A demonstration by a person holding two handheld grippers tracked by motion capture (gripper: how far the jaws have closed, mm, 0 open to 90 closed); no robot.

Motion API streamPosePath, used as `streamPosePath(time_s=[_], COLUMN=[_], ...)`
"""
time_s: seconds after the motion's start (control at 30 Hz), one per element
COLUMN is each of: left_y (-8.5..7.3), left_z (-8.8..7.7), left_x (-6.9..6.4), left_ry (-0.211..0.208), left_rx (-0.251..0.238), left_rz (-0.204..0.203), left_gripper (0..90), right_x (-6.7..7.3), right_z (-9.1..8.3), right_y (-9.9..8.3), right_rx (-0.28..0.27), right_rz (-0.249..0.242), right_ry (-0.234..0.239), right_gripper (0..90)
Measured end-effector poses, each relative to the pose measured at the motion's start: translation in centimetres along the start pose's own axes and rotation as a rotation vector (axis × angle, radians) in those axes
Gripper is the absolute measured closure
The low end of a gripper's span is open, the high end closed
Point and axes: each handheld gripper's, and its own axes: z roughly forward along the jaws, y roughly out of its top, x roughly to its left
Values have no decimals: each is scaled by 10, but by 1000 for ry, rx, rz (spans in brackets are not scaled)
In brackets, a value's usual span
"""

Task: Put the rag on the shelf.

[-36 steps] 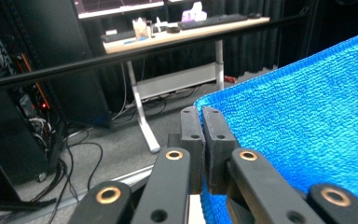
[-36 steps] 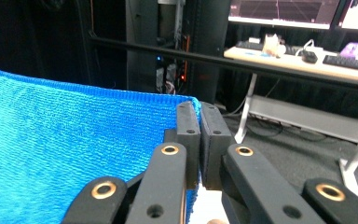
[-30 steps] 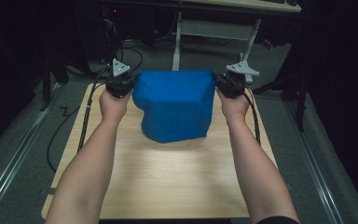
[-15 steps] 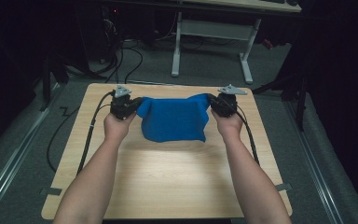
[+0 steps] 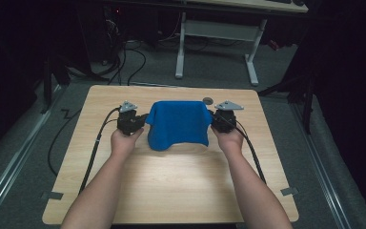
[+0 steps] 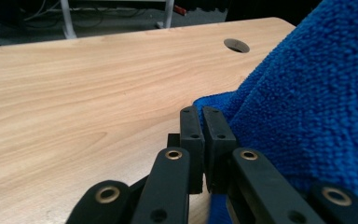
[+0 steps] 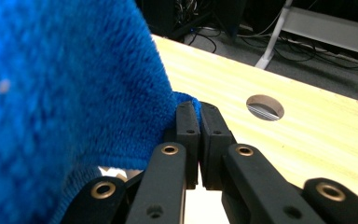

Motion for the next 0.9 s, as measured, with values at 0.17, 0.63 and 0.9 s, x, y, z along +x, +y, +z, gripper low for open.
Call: streamPosePath(time_s=[0.17, 0.63, 0.9], left_y=[-3, -15, -12], left_z=[7, 25, 22], left_x=[0, -1, 1], left_ry=[-12, -25, -11], left_rx=[11, 51, 36], left_rz=[-17, -58, -69], left_gripper=[879, 874, 762], right_x=[-3, -1, -3], right_z=[2, 5, 2], right_y=[-6, -28, -38], right_rx=[13, 51, 52], right_rz=[22, 28, 34], right_ry=[7, 10, 11], right_gripper=[888, 887, 885])
